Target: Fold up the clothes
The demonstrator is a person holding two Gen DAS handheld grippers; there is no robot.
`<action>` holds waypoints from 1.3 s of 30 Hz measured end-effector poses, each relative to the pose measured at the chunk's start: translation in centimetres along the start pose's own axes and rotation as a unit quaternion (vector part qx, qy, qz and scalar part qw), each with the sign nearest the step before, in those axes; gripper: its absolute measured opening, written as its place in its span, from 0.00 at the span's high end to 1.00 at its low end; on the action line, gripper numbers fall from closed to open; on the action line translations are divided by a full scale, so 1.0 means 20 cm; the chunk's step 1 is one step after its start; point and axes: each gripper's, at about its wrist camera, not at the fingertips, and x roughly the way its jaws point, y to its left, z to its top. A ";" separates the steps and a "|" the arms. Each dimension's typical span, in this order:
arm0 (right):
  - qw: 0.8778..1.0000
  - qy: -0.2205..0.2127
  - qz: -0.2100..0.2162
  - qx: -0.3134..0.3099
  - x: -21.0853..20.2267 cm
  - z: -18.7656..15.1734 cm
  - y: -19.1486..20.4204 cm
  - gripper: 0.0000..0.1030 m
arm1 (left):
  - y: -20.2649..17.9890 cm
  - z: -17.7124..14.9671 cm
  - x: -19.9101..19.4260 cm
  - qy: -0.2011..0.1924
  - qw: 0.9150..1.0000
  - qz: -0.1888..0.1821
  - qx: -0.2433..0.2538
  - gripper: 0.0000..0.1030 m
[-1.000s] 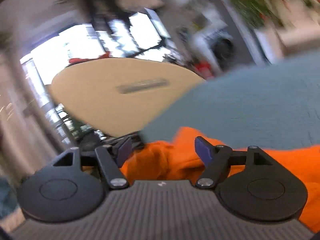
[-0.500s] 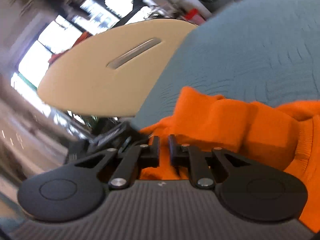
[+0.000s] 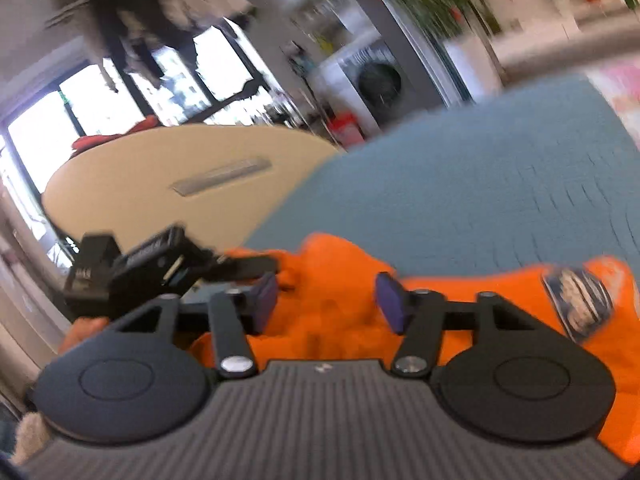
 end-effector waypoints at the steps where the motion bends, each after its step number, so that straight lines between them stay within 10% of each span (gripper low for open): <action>1: 1.000 0.014 0.013 0.014 0.03 0.00 -0.01 0.33 | 0.05 0.03 -0.03 -0.017 0.999 0.014 -0.025 0.02; 5: 0.995 0.071 0.066 0.032 0.22 -0.02 0.03 0.22 | 0.25 0.12 -0.24 -0.098 0.988 0.008 -0.122 0.01; 11: 0.992 0.091 -0.061 -0.056 0.50 -0.11 0.21 0.19 | 0.35 0.16 -0.37 -0.142 0.975 -0.021 -0.167 0.00; 17: 0.923 0.160 0.163 -0.308 0.49 -0.34 0.69 0.22 | 0.45 0.14 -0.39 -0.132 0.973 -0.045 -0.186 0.00; 23: 0.961 0.027 0.066 -0.267 0.27 -0.27 0.53 0.19 | 0.44 0.20 -0.32 -0.132 0.968 -0.051 -0.206 0.00; 29: 0.954 0.077 0.038 -0.286 0.13 -0.35 0.45 0.21 | 0.42 0.20 -0.24 -0.113 0.971 -0.057 -0.205 0.00; 35: 0.903 0.054 -0.022 -0.426 0.21 -0.45 0.73 0.21 | 0.42 0.20 -0.21 -0.114 0.970 -0.051 -0.207 0.00; 39: 0.823 0.081 -0.051 -0.560 0.53 -0.60 1.02 0.23 | 0.47 0.24 -0.26 -0.121 0.966 -0.066 -0.218 0.00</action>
